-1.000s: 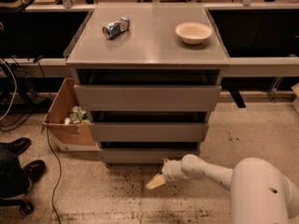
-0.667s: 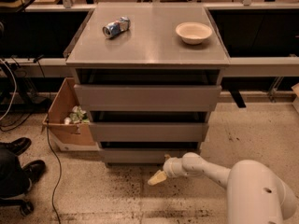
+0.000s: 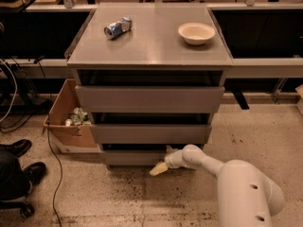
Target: Open bottom drawer
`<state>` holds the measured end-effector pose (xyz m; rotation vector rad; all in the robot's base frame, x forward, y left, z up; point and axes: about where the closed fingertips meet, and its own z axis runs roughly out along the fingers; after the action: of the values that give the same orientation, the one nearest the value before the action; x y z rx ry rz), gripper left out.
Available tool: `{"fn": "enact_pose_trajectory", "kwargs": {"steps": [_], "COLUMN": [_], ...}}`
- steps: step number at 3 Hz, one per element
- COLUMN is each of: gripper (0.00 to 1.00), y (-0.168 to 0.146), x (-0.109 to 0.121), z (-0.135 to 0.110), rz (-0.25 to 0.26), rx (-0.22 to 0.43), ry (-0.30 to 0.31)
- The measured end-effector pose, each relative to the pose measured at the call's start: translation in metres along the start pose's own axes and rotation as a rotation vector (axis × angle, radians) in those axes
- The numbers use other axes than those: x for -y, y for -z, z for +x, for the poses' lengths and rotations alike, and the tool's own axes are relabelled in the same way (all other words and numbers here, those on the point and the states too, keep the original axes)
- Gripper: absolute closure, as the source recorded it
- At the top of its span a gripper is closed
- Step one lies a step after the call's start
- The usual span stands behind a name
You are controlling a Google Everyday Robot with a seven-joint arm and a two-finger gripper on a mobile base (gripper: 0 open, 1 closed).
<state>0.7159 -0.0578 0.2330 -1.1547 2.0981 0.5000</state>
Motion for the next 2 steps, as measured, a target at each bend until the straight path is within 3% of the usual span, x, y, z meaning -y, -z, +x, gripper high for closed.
{"fn": "enact_pose_trajectory", "kwargs": {"steps": [2], "gripper": [0.0], "y": [-0.023], "x": [0.026], "z": [0.01], "rz": [0.004], "rx": [-0.014], "ry": [0.003]}}
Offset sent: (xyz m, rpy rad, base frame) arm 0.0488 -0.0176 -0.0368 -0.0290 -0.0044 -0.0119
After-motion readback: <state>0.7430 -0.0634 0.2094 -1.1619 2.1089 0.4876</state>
